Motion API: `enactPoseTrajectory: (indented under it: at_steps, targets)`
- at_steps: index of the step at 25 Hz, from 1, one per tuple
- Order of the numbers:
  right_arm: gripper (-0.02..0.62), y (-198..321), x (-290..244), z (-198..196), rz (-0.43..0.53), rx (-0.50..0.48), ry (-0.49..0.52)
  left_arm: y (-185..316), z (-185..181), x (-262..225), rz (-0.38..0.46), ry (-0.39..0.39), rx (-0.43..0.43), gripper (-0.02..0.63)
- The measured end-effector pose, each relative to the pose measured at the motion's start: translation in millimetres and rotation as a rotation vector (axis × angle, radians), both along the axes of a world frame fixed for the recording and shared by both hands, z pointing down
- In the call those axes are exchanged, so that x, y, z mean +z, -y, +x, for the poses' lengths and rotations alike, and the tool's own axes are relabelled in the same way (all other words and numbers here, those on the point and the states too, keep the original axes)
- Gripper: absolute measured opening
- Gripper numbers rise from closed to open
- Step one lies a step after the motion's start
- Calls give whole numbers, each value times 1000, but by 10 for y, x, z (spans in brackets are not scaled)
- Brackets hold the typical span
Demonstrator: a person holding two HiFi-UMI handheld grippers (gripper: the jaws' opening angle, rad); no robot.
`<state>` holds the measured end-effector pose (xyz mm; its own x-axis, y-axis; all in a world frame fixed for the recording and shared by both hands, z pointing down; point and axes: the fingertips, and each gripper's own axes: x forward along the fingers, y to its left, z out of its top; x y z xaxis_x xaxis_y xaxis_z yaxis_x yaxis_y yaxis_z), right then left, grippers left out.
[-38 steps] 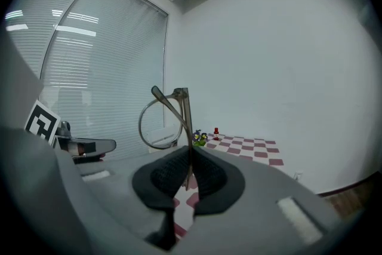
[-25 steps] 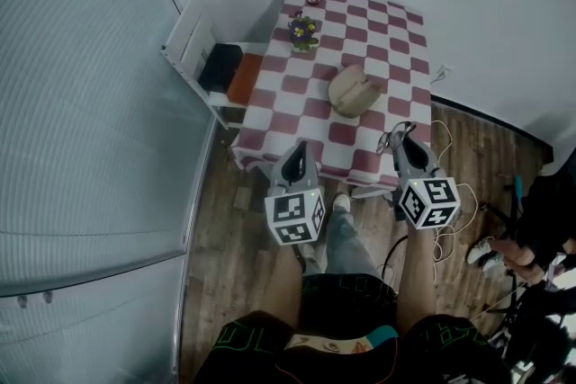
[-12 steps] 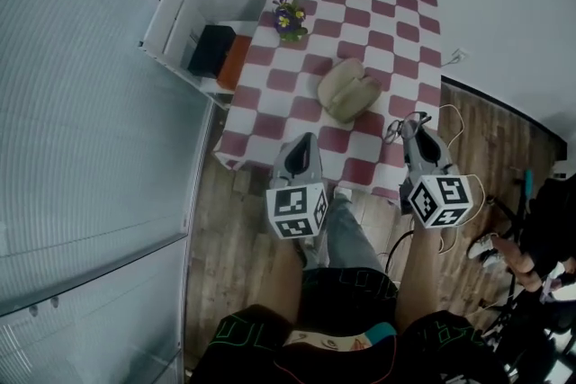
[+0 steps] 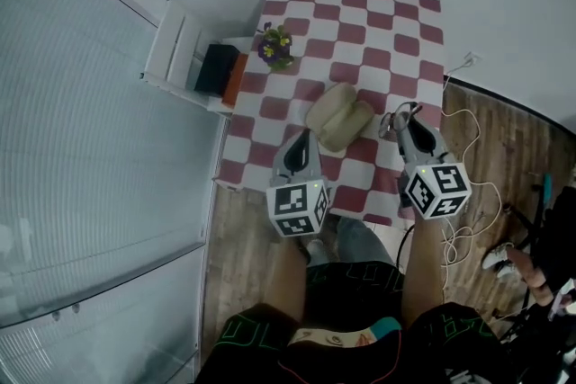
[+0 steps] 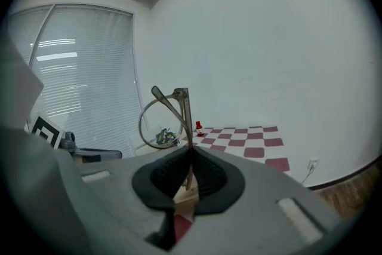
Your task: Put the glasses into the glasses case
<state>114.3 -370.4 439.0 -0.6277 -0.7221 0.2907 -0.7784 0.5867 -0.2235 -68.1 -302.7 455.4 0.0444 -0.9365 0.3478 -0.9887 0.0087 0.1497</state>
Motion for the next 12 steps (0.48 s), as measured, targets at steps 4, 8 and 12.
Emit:
enactPoseTrajectory:
  at_steps: [4,8,12]
  targets:
    - [17,168,-35,66,9,-7,32,147,106,-81,17,20,5,9]
    - [17,288,-43,70,18,-23,52,234,181,-135,21,45,14,9]
    - [17,380,-20,-51,26,-53,45,247,124,-92,3,60,5,9]
